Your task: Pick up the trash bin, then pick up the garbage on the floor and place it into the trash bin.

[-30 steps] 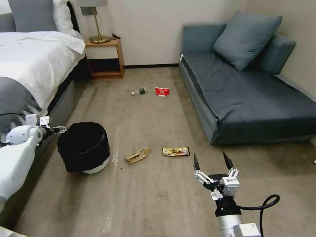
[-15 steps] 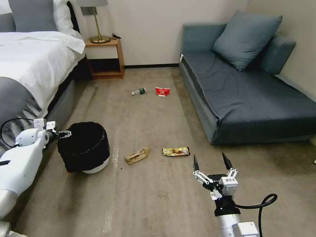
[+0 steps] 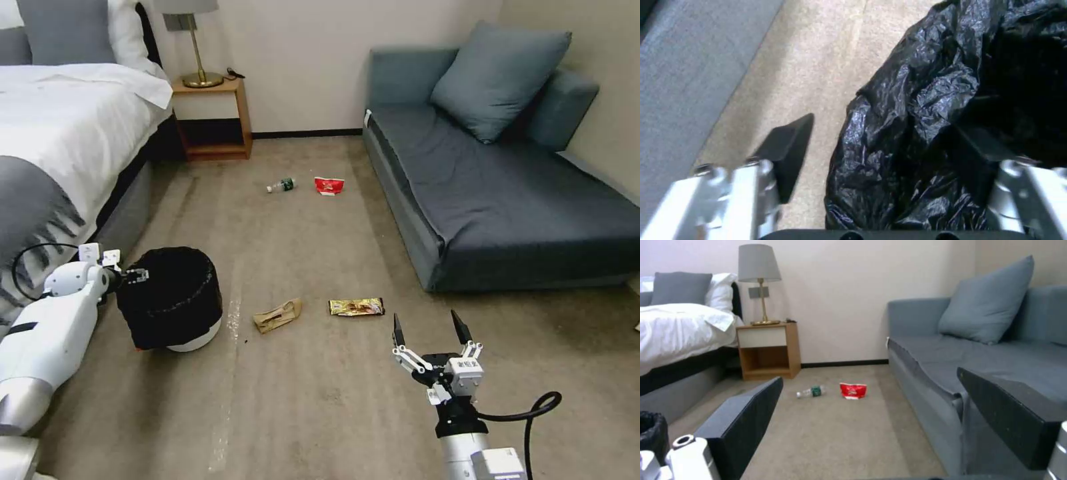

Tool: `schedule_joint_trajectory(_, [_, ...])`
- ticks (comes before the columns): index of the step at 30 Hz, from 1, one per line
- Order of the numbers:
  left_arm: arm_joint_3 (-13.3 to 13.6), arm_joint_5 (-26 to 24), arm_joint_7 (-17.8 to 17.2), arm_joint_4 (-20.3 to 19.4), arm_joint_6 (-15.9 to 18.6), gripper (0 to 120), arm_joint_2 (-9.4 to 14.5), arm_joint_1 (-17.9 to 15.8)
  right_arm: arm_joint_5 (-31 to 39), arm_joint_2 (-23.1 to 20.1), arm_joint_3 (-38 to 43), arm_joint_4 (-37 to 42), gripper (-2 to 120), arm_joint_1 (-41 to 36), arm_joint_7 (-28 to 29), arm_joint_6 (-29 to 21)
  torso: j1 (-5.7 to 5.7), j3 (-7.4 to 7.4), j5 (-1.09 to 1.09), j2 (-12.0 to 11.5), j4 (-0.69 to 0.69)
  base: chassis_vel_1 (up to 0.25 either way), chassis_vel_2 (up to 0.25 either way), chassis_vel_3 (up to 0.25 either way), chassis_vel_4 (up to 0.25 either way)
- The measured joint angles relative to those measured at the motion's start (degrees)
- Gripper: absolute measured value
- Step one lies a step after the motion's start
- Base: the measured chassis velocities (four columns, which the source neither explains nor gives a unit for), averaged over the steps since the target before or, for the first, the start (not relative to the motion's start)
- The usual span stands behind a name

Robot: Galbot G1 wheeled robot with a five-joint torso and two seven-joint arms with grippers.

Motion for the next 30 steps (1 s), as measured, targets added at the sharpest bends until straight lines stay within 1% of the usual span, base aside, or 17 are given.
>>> schedule_joint_trajectory(1, [-0.03, 0.04, 0.0, 0.0, 0.0, 66, 0.0, 0.03, 0.2, 0.06, 0.01, 0.06, 100, 0.03, 0.0, -0.1, 0.0, 0.0, 0.0, 0.0, 0.0, 0.0, 0.0, 0.0, 0.0])
schedule_joint_trajectory(2, [-0.03, 0.04, 0.0, 0.0, 0.0, 66, 0.0, 0.03, 0.2, 0.06, 0.01, 0.06, 100, 0.03, 0.0, -0.1, 0.0, 0.0, 0.0, 0.0, 0.0, 0.0, 0.0, 0.0, 0.0])
schedule_joint_trajectory(3, [-0.35, 0.14, 0.0, -0.08, 0.04, 58, 0.04, 0.3, 1.31, 0.25, 0.06, 0.78, 100, 0.16, 0.01, -0.63, 0.0, 0.0, 0.0, 0.0, 0.0, 0.0, 0.0, 0.0, 0.0])
schedule_joint_trajectory(4, [-0.51, 0.14, 0.0, -0.25, 0.11, 52, 0.06, 0.51, 1.94, 0.3, 0.19, 1.22, 100, 0.27, 0.03, -0.97, 0.0, 0.0, -0.01, 0.0, 0.0, 0.0, 0.0, 0.0, 0.0])
schedule_joint_trajectory(5, [-0.51, 0.14, 0.0, -0.25, 0.11, 52, 0.06, 0.51, 1.94, 0.3, 0.19, 1.22, 100, 0.27, 0.03, -0.97, 0.0, 0.0, -0.01, 0.0, 0.0, 0.0, 0.0, 0.0, 0.0])
schedule_joint_trajectory(6, [-0.65, 0.14, 0.0, -0.37, 0.16, 49, 0.07, 0.66, 2.21, 0.28, 0.29, 1.41, 100, 0.34, 0.04, -1.12, 0.0, 0.0, -0.01, 0.0, 0.01, 0.0, 0.0, 0.0, 0.0])
schedule_joint_trajectory(7, [-0.82, 0.14, 0.0, -0.41, 0.23, 43, 0.06, 0.78, 2.45, 0.2, 0.5, 1.65, 100, 0.45, 0.05, -1.3, 0.0, 0.0, -0.01, 0.0, 0.01, 0.0, 0.0, 0.0, 0.0])
schedule_joint_trajectory(9, [-0.96, 0.13, 0.02, -0.3, 0.28, 36, 0.0, 0.81, 2.59, 0.14, 0.7, 1.81, 100, 0.52, 0.07, -1.4, 0.0, 0.0, -0.01, 0.0, 0.0, 0.0, 0.0, 0.0, 0.0])
schedule_joint_trajectory(10, [-0.96, 0.13, 0.02, -0.3, 0.28, 36, 0.0, 0.81, 2.59, 0.14, 0.7, 1.81, 100, 0.52, 0.07, -1.4, 0.0, 0.0, -0.01, 0.0, 0.0, 0.0, 0.0, 0.0, 0.0])
schedule_joint_trajectory(12, [-1.04, 0.1, 0.09, 0.06, 0.34, 25, -0.02, 0.78, 2.64, 0.15, 0.73, 1.86, 100, 0.52, 0.08, -1.44, 0.0, 0.0, 0.0, 0.0, 0.0, 0.0, 0.0, 0.0, 0.0])
schedule_joint_trajectory(13, [-1.05, 0.09, 0.11, 0.07, 0.34, 22, -0.01, 0.78, 2.64, 0.15, 0.72, 1.87, 100, 0.52, 0.08, -1.43, 0.0, 0.0, 0.0, 0.0, 0.0, 0.0, 0.0, 0.0, 0.0])
schedule_joint_trajectory(14, [-1.05, 0.09, 0.11, 0.07, 0.34, 22, -0.01, 0.78, 2.64, 0.15, 0.72, 1.87, 100, 0.52, 0.08, -1.43, 0.0, 0.0, 0.0, 0.0, 0.0, 0.0, 0.0, 0.0, 0.0])
schedule_joint_trajectory(16, [-1.22, 0.03, 0.19, 0.05, 0.31, 12, 0.04, 0.96, 2.61, 0.19, 0.64, 1.81, 100, 0.52, 0.09, -1.44, 0.0, 0.0, -0.01, 0.0, 0.0, 0.0, 0.0, 0.0, 0.0])
schedule_joint_trajectory(18, [-1.42, 0.0, 0.32, -0.18, 0.33, 8, 0.09, 1.21, 2.55, 0.21, 0.53, 1.66, 100, 0.59, 0.09, -1.44, 0.0, -0.01, 0.01, 0.0, -0.01, 0.0, 0.0, 0.0, 0.0])
schedule_joint_trajectory(24, [-2.18, -0.21, 0.34, -1.4, 0.34, 8, 0.43, 2.57, 2.21, 0.21, 0.27, 1.38, 100, 0.62, 0.09, -1.43, 0.0, 0.0, -0.01, 0.01, -0.01, 0.0, 0.0, 0.0, 0.0])
schedule_joint_trajectory(28, [-4.1, -1.6, 0.08, -5.02, 0.94, 8, 1.16, 5.7, 1.7, 0.3, -0.08, 1.15, 100, 0.6, 0.07, -1.28, 0.0, 0.0, -0.01, 0.0, -0.01, 0.0, 0.0, 0.0, 0.0])
schedule_joint_trajectory(30, [-4.47, -1.95, -0.04, -5.63, 1.06, 8, 1.27, 6.21, 1.65, 0.3, -0.1, 1.15, 100, 0.59, 0.08, -1.25, 0.0, 0.0, -0.01, 0.01, 0.0, 0.0, 0.0, 0.0, 0.0])
